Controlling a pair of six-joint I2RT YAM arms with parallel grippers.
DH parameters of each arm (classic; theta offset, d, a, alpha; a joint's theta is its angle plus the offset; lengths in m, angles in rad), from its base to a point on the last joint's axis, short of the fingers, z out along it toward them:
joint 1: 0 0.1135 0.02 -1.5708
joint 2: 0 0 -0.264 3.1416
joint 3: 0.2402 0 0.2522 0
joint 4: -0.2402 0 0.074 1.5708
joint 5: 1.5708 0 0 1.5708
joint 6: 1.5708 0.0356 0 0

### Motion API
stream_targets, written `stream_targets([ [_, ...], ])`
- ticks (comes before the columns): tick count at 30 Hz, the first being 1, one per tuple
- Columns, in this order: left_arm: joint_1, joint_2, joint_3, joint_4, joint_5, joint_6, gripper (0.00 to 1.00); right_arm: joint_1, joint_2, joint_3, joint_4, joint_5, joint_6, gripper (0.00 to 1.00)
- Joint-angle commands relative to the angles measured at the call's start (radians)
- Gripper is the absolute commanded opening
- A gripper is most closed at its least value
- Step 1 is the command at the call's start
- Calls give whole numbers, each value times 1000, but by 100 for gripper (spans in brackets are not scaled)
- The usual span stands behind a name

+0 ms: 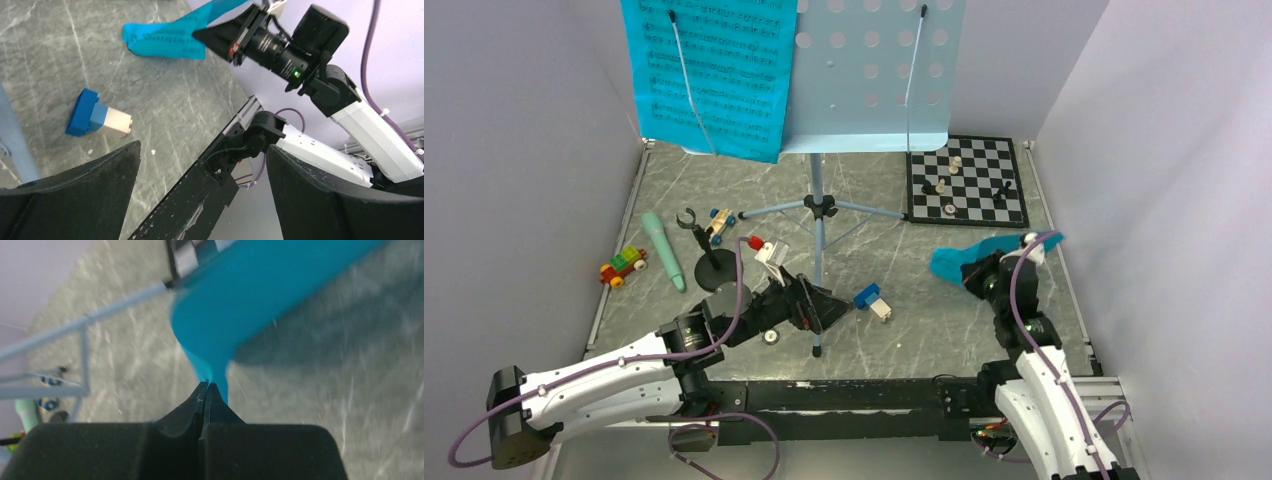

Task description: Pack up the instrument practice props

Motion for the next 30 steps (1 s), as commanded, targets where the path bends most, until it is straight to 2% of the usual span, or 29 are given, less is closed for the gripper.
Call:
stream_targets([
  [1, -5, -15, -37, 52, -12, -44, 99, 19, -83, -148, 63, -43, 162, 0],
  [5, -7, 1, -39, 54, -2, -54, 99, 35, -128, -216, 85, -52, 211, 0],
  [9, -7, 7, -45, 60, -8, -63, 99, 41, -105, -244, 96, -52, 235, 0],
  [16, -7, -6, -54, 37, -30, -77, 99, 53, -127, -351, 197, -96, 379, 0],
  [17, -7, -11, -57, 34, -34, -79, 99, 53, -142, -359, 203, -94, 392, 3],
  [21, -7, -34, -72, 25, -52, -92, 99, 52, -194, -329, 146, -74, 382, 33],
  [23, -7, -38, -77, 25, -58, -97, 99, 53, -205, -300, 107, -63, 367, 43],
  [26, -7, -34, -76, 28, -57, -98, 99, 53, -205, -270, 76, -64, 361, 51],
  [30, -7, -26, -62, 15, -51, -92, 99, 53, -198, -244, 35, -62, 351, 57],
])
